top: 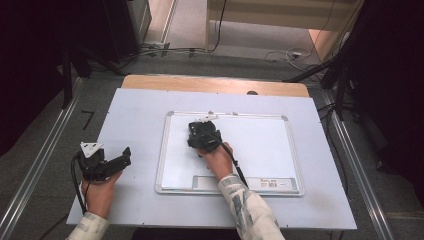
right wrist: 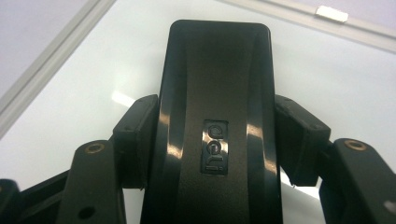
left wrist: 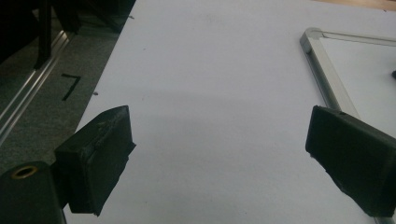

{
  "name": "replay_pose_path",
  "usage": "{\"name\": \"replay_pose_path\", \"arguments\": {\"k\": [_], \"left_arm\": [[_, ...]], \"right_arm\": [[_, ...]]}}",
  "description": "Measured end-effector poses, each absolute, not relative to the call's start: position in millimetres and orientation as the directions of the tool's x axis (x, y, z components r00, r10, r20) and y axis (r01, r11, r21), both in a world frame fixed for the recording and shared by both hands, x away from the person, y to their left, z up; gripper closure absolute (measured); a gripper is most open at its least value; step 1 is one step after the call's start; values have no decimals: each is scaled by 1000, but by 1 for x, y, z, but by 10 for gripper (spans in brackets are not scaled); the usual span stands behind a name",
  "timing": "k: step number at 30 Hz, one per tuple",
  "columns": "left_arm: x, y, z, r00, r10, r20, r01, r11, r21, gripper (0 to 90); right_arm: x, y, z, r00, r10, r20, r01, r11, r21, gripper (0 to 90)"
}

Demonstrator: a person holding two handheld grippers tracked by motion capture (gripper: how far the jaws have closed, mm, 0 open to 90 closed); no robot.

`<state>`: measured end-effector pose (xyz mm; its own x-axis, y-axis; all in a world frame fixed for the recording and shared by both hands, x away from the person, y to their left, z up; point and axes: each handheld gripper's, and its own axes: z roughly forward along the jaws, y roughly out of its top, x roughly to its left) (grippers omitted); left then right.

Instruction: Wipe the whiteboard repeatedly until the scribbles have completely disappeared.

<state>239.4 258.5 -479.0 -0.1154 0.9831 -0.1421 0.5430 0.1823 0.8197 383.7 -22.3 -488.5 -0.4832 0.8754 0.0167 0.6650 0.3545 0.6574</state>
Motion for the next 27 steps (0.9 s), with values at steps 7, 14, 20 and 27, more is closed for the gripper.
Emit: {"name": "replay_pose_path", "arguments": {"k": [7, 14, 20, 27], "left_arm": [[242, 257, -480, -113, 984, -136, 545, 176, 820, 77], [243, 257, -480, -115, 984, -135, 548, 176, 818, 77], [242, 257, -480, -115, 984, -134, 547, 175, 818, 77], [241, 257, -480, -114, 984, -134, 546, 175, 820, 77]], "right_arm": [[404, -17, -487, -476, 880, 7, 667, 356, 655, 362], [409, -1, -488, -484, 875, -4, 655, 366, 661, 374], [402, 2, -489, -488, 873, -4, 651, 367, 665, 376], [385, 6, -489, -517, 856, 9, 643, 381, 665, 376]]}}
